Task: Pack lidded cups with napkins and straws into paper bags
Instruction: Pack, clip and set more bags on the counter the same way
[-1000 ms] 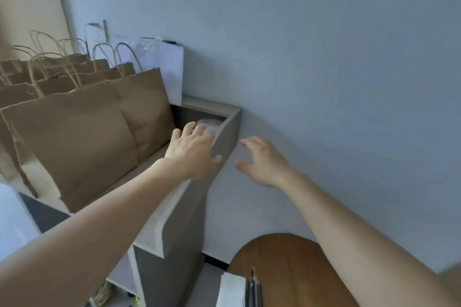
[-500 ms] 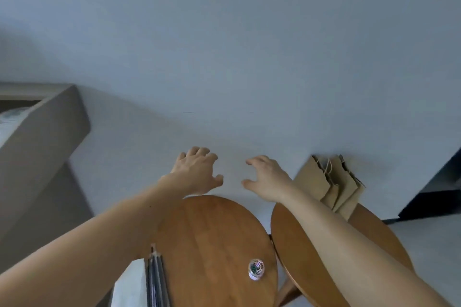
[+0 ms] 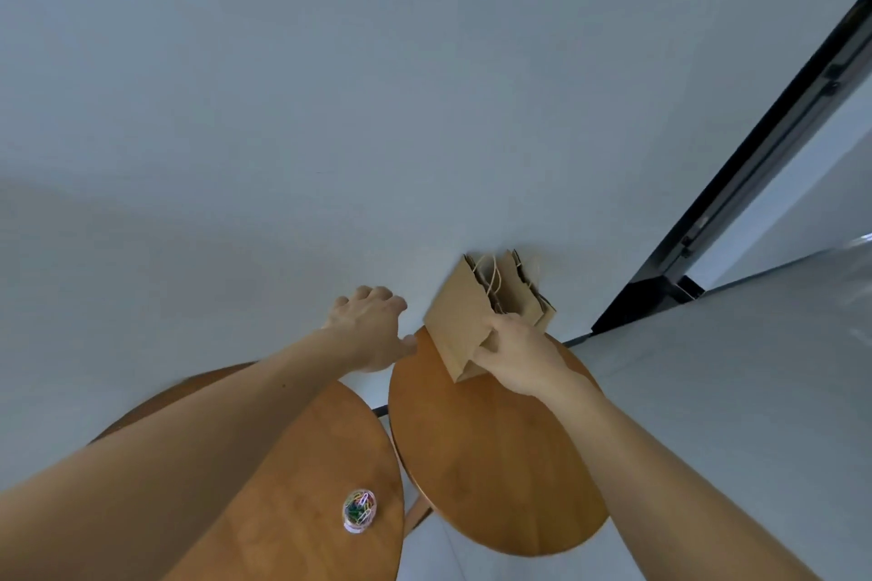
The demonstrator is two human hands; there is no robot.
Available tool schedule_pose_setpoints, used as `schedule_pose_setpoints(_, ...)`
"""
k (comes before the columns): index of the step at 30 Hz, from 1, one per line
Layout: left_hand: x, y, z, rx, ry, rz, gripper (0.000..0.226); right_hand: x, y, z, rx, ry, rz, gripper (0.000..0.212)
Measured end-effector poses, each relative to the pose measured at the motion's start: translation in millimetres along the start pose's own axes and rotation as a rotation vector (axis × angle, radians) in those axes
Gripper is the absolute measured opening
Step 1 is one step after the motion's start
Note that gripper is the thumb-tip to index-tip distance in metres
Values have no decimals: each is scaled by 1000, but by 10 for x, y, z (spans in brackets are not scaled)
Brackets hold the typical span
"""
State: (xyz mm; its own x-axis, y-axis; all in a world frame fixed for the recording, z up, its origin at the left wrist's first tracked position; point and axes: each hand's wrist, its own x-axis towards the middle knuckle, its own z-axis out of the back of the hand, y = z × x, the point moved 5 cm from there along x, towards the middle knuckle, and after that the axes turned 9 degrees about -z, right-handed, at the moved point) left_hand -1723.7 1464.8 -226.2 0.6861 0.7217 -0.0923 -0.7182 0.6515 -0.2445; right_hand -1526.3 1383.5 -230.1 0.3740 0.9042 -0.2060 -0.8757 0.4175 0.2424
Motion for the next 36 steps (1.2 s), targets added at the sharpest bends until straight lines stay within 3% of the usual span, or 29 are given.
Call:
schedule_pose_setpoints(9,826,-2,-456,-51,57,135,64,1305,-628,-265,-31,5,-54,49)
schedule_pose_setpoints(14,1264,-59,-689,-77,116,260,62,2038,-1028,-445,-74,27,-74,31)
schedule_pose_setpoints(18,1499,-145,-842,-112,131,331,61,2455,-1225,-601,-174,33,-33,38)
schedule_pose_setpoints(24,1567,-173,-978,-120,188,428,61,2693,-1291,-799,-205,99,-15,33)
schedule_pose_setpoints(30,1407,-115,-989,-157,187,487,61,2647,-1175,-709,-272,10,89,31)
schedule_pose_setpoints(36,975,26,-850,-203,101,544,59,2315,-602,-540,-315,-66,233,22)
